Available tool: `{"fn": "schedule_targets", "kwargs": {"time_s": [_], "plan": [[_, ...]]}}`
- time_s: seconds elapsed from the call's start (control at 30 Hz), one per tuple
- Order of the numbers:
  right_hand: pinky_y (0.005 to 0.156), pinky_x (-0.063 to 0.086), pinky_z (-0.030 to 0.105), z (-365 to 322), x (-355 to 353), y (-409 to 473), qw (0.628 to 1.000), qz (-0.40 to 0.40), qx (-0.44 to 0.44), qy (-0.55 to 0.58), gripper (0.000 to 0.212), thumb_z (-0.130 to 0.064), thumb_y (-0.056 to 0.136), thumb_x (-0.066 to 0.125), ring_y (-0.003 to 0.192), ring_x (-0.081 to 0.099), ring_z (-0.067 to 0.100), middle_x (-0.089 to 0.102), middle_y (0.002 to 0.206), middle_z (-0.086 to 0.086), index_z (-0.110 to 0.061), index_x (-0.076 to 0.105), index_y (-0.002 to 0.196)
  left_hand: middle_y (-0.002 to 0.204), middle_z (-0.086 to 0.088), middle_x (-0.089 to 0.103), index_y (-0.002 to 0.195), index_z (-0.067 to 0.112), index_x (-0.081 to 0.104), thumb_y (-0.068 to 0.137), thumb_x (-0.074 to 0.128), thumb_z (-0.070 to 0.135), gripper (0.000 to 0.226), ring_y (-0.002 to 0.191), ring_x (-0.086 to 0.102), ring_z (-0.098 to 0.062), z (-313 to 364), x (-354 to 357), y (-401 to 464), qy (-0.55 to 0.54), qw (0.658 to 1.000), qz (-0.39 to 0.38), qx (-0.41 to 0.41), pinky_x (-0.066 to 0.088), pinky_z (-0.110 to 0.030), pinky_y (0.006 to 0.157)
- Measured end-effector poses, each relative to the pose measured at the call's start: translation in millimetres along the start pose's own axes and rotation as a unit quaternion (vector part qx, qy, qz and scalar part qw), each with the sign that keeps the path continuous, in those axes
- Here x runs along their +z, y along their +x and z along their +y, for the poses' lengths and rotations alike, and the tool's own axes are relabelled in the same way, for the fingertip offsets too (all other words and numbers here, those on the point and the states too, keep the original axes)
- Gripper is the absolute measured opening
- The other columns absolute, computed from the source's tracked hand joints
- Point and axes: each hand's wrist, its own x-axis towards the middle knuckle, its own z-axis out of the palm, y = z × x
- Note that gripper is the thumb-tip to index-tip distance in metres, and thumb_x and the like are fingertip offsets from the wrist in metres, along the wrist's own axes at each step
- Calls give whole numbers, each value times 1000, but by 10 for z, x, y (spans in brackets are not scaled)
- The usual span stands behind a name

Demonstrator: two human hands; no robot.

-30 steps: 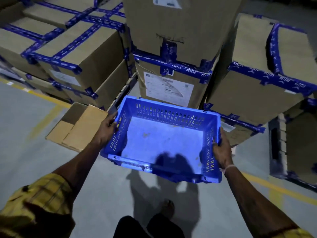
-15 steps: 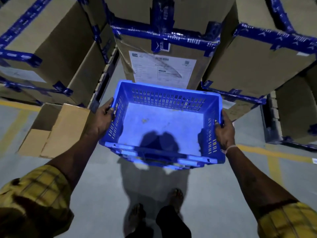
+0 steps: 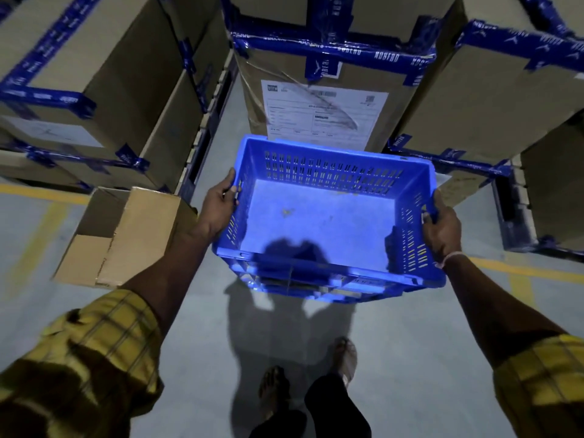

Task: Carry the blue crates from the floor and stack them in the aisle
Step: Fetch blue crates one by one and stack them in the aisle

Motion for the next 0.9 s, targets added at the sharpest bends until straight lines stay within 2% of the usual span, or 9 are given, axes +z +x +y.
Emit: {"fn": "schedule_targets", "kwargs": {"time_s": [0.07,0.13,0.27,0.33,0.4,0.53,0.7,0.8,0.9], "plan": [[96,44,44,26,32,40,999,13,-22,-27,62,-22,91,47,115,56,48,55,130,31,-15,40,153,119,5,55,155,11,37,108,41,11,46,99,54,-8,-69,-7,14,11,1000,8,17,45,-9,81],[96,45,45,80,62,69,999,11,-25,-40,66,-26,87,44,113,57,48,56,128,30,-17,40,153,124,7,61,154,18,41,108,42,17,46,104,56,-11,-196,-20,68,8,1000,11,19,48,-27,89],[96,46,49,111,57,36,999,4,-18,-46,60,-19,97,51,114,57,47,55,130,27,-23,35,155,121,-3,68,155,31,38,105,40,25,50,92,59,-13,-304,-20,129,38,999,8,33,47,-32,83],[90,47,51,107,59,-48,996,-9,-45,-74,67,-12,96,52,107,58,49,53,129,28,-22,26,158,103,-20,68,158,27,33,105,37,22,53,82,60,-21,-283,-24,124,83,994,-9,73,46,-33,74],[87,47,52,121,65,-104,990,-20,-67,-124,77,-8,94,54,105,57,50,51,129,30,-22,16,160,95,-27,62,160,19,26,106,37,15,55,79,62,-31,-281,15,144,157,980,-27,116,48,-41,72],[89,47,54,32,59,-53,985,-30,-61,-159,82,-12,93,59,107,55,53,50,131,33,-18,11,160,120,-31,51,162,15,7,105,41,19,68,101,56,-47,-262,92,170,266,957,-25,112,46,-48,86],[81,47,50,114,61,-61,983,-41,-56,-173,91,-8,90,58,102,57,52,47,133,31,-21,4,161,131,-40,44,156,-9,10,96,48,24,79,101,51,-56,-285,94,142,361,920,-48,143,46,-56,84],[80,48,48,117,96,20,980,-61,-36,-188,97,-8,88,60,99,59,51,43,139,32,-27,-3,160,134,-39,40,157,-9,6,93,61,14,87,105,49,-56,-331,76,243,394,906,-69,136,45,-59,90],[85,47,50,60,47,12,979,-80,-24,-188,97,-10,89,59,104,57,51,40,142,33,-27,-6,160,148,-37,30,158,-5,0,89,67,25,101,118,46,-58,-312,20,280,418,894,-115,112,43,-63,97]]}}
